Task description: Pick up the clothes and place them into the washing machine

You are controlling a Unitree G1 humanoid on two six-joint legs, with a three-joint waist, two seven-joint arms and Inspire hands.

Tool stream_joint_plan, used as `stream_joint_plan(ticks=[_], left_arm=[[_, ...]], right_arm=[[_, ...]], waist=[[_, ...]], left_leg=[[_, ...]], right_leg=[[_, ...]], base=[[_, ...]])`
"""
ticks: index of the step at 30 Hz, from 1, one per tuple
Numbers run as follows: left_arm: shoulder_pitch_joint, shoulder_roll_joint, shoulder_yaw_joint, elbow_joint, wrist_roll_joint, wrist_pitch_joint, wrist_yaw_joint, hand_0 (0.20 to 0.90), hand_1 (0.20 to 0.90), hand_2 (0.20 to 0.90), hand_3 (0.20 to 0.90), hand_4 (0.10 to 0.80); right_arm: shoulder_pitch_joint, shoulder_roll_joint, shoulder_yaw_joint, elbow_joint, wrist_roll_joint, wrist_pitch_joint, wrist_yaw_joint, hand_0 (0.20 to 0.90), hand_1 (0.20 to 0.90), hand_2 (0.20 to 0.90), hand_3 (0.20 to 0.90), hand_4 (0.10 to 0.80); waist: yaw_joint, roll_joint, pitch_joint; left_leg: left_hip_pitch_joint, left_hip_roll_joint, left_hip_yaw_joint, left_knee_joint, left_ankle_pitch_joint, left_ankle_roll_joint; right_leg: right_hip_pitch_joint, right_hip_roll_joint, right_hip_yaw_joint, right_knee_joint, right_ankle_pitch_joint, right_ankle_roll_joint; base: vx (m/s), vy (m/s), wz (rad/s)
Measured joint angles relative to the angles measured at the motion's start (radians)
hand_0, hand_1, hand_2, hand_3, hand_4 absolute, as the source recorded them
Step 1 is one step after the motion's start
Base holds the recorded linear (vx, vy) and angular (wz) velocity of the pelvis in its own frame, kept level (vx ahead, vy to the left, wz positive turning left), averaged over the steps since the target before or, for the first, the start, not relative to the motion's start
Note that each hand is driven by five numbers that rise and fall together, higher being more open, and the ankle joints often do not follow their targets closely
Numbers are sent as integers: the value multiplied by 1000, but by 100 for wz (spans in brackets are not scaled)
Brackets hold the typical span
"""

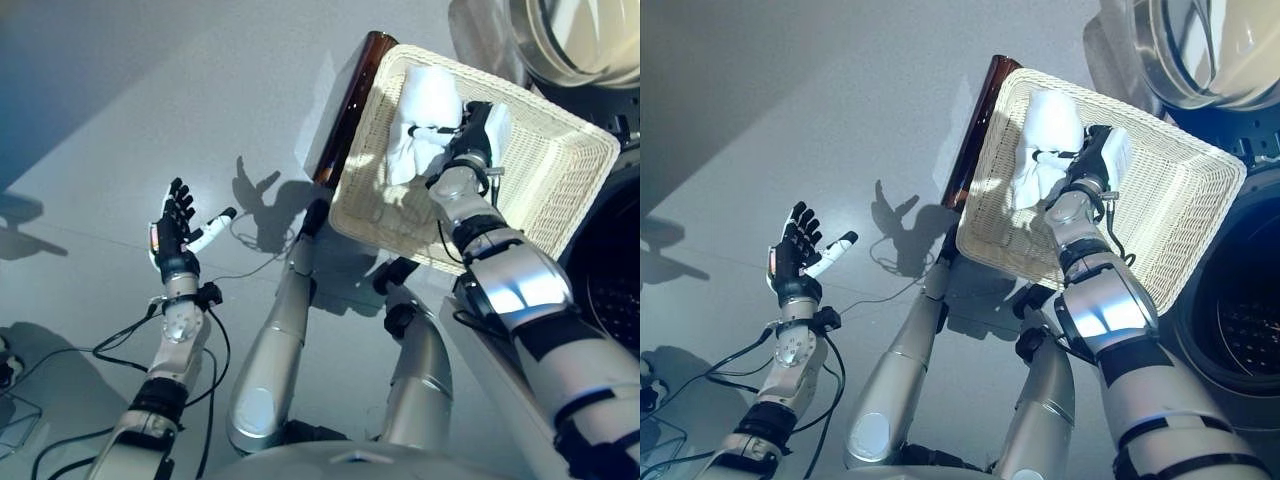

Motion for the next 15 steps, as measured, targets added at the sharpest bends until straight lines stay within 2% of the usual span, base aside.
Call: stream_joint_plan(ticks=[2, 4, 9, 13, 15], left_arm=[[-1, 0, -1, 4, 0, 0, 0, 900, 900, 900, 900, 800], [-7, 0, -23, 29, 1, 0, -2, 900, 900, 900, 900, 800], [11, -2, -35, 58, 0, 1, -3, 900, 900, 900, 900, 800], [20, -2, -35, 95, -3, 1, -13, 900, 900, 900, 900, 800], [24, -2, -34, 126, -6, 1, -32, 900, 900, 900, 900, 800]], right_arm=[[1, 2, -2, 0, -6, 1, 0, 200, 200, 200, 200, 300], [14, 3, -22, 0, -8, 3, 3, 200, 200, 200, 200, 300], [87, 29, -38, 1, -2, 21, 21, 200, 200, 200, 200, 300], [143, 35, -154, -2, 89, 15, 28, 200, 200, 200, 200, 300], [180, 25, -225, -10, 212, -18, 53, 200, 200, 200, 200, 300]], waist=[[1, 2, 1], [2, 20, 10], [-2, 23, 8], [-28, 27, 6], [-42, 30, 5]], left_leg=[[9, 0, 5, 0, 0, 0], [40, -1, 8, -1, 0, 3], [101, 2, 46, -4, -15, 21], [133, -1, 77, -1, -20, 31], [158, -1, 103, -1, -26, 41]], right_leg=[[4, 0, 6, 1, 1, 0], [36, 0, 10, -3, 3, 3], [78, 1, 46, -21, 16, 17], [109, 6, 75, -57, 40, 20], [135, 13, 99, -94, 64, 28]], base=[[0, 1, -2], [-4, 4, -4], [-22, 10, -16], [-47, 43, -22], [30, 59, -32]])
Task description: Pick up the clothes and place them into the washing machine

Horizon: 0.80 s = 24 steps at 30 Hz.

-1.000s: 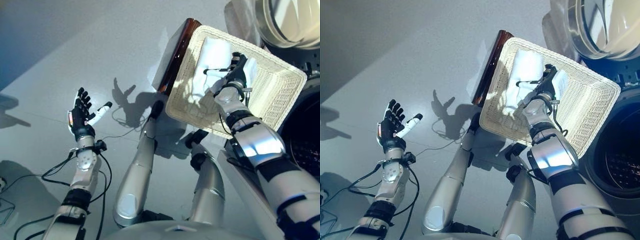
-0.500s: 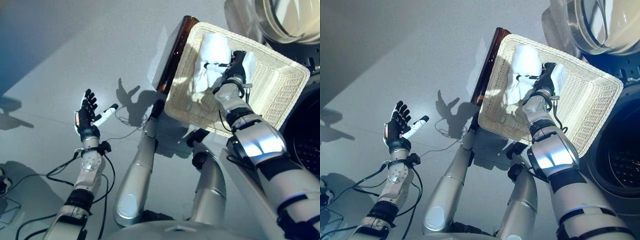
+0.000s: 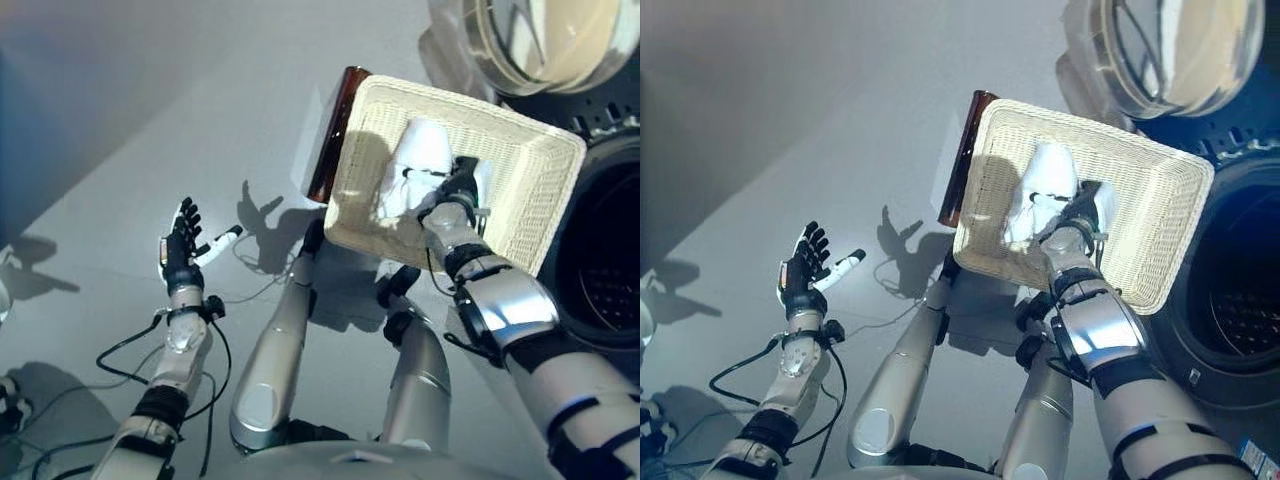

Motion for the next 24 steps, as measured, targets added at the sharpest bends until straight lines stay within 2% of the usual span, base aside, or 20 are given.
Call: stream_joint_plan(ticks=[4, 8, 9, 13, 15, 17, 24], left_arm=[[31, -3, -1, 34, -10, 3, -37, 900, 900, 900, 900, 800], [48, -5, -2, 49, -21, 4, -70, 900, 900, 900, 900, 800], [50, -10, -3, 64, -30, 5, -81, 900, 900, 900, 900, 800], [64, -49, -32, 101, -55, 19, -108, 900, 900, 900, 900, 800], [80, -73, -50, 117, -73, 19, -127, 900, 900, 900, 900, 800], [84, -91, -77, 141, -77, 19, -137, 900, 900, 900, 900, 800], [113, -103, -146, 173, -107, 18, -172, 900, 900, 900, 900, 800]], right_arm=[[70, -4, -111, -15, 208, -61, 52, 200, 200, 200, 200, 300], [113, -9, -180, -47, 394, -119, 95, 200, 200, 200, 200, 300], [129, -5, -203, -75, 436, -128, 110, 200, 200, 200, 200, 300], [201, 10, -256, -139, 594, -188, 165, 200, 200, 200, 200, 300], [241, 49, -312, -213, 681, -235, 205, 200, 200, 200, 200, 300], [261, 67, -339, -243, 742, -267, 234, 200, 200, 200, 200, 300], [284, 85, -441, -277, 838, -368, 249, 200, 200, 200, 200, 300]], waist=[[-28, 13, -8], [-63, 53, -37], [-70, 65, -44], [-95, 123, -80], [-98, 141, -96], [-116, 164, -118], [-145, 198, -156]], left_leg=[[66, -1, 50, -17, -11, 18], [84, -4, 88, -34, -12, 26], [89, -5, 93, -39, -10, 36], [135, -18, 122, -71, -9, 47], [156, -19, 142, -82, -14, 54], [158, -20, 153, -86, -16, 57], [186, -32, 188, -104, -21, 65]], right_leg=[[58, 2, 42, -56, 34, 20], [74, 7, 76, -116, 70, 34], [77, 8, 82, -122, 79, 33], [117, 8, 108, -173, 102, 47], [126, 7, 123, -191, 110, 57], [126, 6, 139, -204, 117, 62], [125, 1, 172, -206, 120, 68]], base=[[29, 33, -29], [41, 70, -25], [29, 63, -22], [29, 67, -18], [30, 51, -25], [23, 33, -17], [27, 45, -12]])
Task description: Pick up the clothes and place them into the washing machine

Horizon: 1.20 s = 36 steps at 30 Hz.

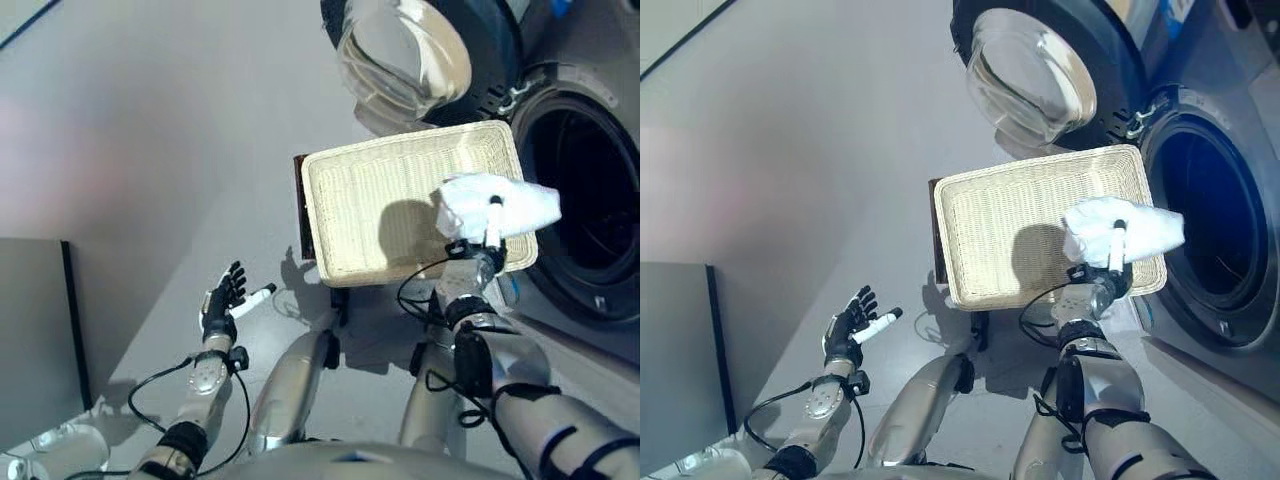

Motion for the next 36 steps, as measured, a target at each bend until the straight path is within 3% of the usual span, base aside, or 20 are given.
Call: stream_joint_plan(ticks=[9, 14, 15, 16, 20, 22, 36], left_arm=[[42, -9, -14, 36, -10, 0, -22, 900, 900, 900, 900, 800], [69, -17, -22, 46, -12, -1, -22, 900, 900, 900, 900, 800], [73, -16, -28, 44, -14, -2, -21, 900, 900, 900, 900, 800], [79, -17, -35, 42, -23, -9, -20, 900, 900, 900, 900, 800], [83, -16, -49, 26, -25, -19, -20, 900, 900, 900, 900, 800], [77, -16, -49, 27, -32, -20, -19, 900, 900, 900, 900, 800], [68, -27, -51, 26, -79, -21, -20, 900, 900, 900, 900, 800]], right_arm=[[-23, -60, -80, -9, 1, -33, -55, 200, 200, 200, 200, 300], [-100, -165, -117, -68, -18, -55, -164, 200, 200, 200, 200, 300], [-124, -194, -117, -73, -32, -56, -198, 378, 378, 378, 378, 427], [-160, -225, -104, -94, -72, -68, -234, 900, 900, 900, 900, 800], [-268, -315, -76, -187, -92, -77, -295, 900, 900, 900, 900, 800], [-265, -309, -14, -195, -139, -86, -328, 900, 900, 900, 900, 800], [-277, -228, -13, -181, -201, -76, -279, 900, 900, 900, 900, 800]], waist=[[-4, 71, -58], [0, 124, -99], [1, 129, -104], [1, 130, -104], [13, 139, -109], [17, 140, -109], [-8, 139, -108]], left_leg=[[21, -5, 33, -21, -2, 3], [31, -17, 52, -49, 4, 13], [33, -22, 53, -53, 5, 14], [32, -23, 60, -61, 4, 15], [29, -39, 72, -92, 15, 27], [28, -42, 81, -101, 16, 30], [32, -37, 83, -108, 14, 29]], right_leg=[[-1, -4, 39, -21, 7, 16], [-4, -10, 57, -44, 19, 27], [-5, -10, 62, -47, 21, 27], [-17, -12, 77, -48, 22, 30], [-48, -15, 114, -69, 45, 37], [-63, -12, 135, -70, 52, 44], [-71, -3, 145, -68, 45, 46]], base=[[26, 26, -11], [49, 24, -8], [24, 17, -17], [-4, 2, -21], [23, 2, -24], [40, 6, -22], [1, 3, -2]])
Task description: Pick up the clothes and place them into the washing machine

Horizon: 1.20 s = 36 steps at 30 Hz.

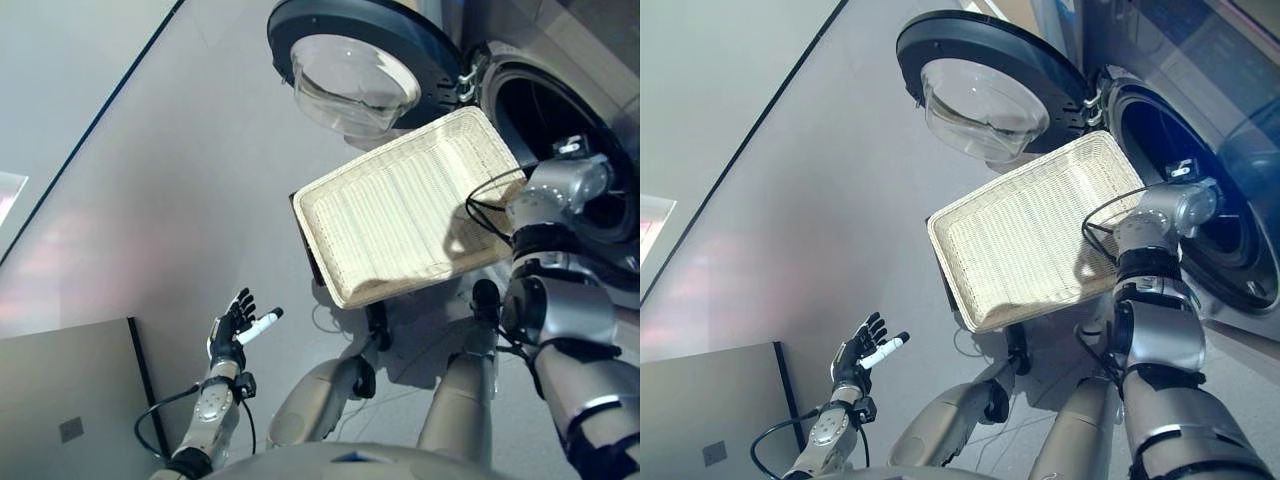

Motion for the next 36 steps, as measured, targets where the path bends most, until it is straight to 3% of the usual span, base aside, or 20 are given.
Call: stream_joint_plan(ticks=[6, 10, 14, 22, 25, 28, 33, 36], left_arm=[[0, -1, 1, 1, 0, 0, 0, 900, 900, 900, 900, 800], [-3, -3, 8, 22, 5, 1, 1, 900, 900, 900, 900, 800], [0, -7, 18, 57, 16, 3, 0, 900, 900, 900, 900, 800], [0, -37, 65, 171, 38, 28, -7, 900, 900, 900, 900, 800], [-6, -55, 128, 243, 58, 48, -15, 900, 900, 900, 900, 800], [5, -52, 163, 306, 82, 65, -13, 900, 900, 900, 900, 800], [12, -27, 179, 393, 181, 93, -12, 900, 900, 900, 900, 800], [9, -10, 192, 424, 262, 115, -14, 900, 900, 900, 900, 800]], right_arm=[[23, 53, 7, 12, 1, 1, 32, 900, 900, 900, 900, 800], [39, 26, 140, 195, -78, 83, 62, 900, 900, 900, 900, 800], [147, 84, 223, 214, -150, 181, 111, 900, 900, 900, 900, 800], [383, 211, 278, 180, -213, 229, 195, 900, 900, 900, 900, 800], [463, 207, 311, 181, -280, 266, 221, 900, 900, 900, 900, 800], [539, 212, 311, 183, -359, 284, 240, 900, 900, 900, 900, 800], [709, 213, 363, 196, -563, 338, 261, 900, 900, 900, 900, 800], [810, 208, 413, 195, -740, 360, 267, 900, 900, 900, 900, 800]], waist=[[-2, 0, 0], [-16, -20, -3], [-26, -80, -17], [-45, -151, -25], [-49, -181, -29], [-51, -237, -64], [-51, -329, -150], [-57, -358, -188]], left_leg=[[1, 0, -2, 5, 0, 0], [2, 3, -14, 23, -3, -3], [5, 17, -16, 41, -14, -16], [86, 59, -61, 71, -40, -43], [142, 69, -87, 66, -43, -48], [187, 75, -106, 40, -46, -54], [276, 81, -110, 0, -45, -55], [342, 83, -109, -29, -44, -58]], right_leg=[[1, 0, -1, 10, 2, -1], [1, 0, -10, 44, -18, -8], [9, 15, -14, 55, -30, -15], [127, 41, -67, 53, -47, -39], [209, 45, -106, 32, -52, -47], [265, 50, -126, -2, -54, -51], [372, 54, -152, -59, -54, -51], [445, 57, -160, -97, -53, -50]], base=[[-2, -1, 1], [-26, -31, 7], [8, -56, -3], [59, -94, 6], [106, -106, 20], [79, -82, 9], [93, -46, 6], [50, -21, -1]])
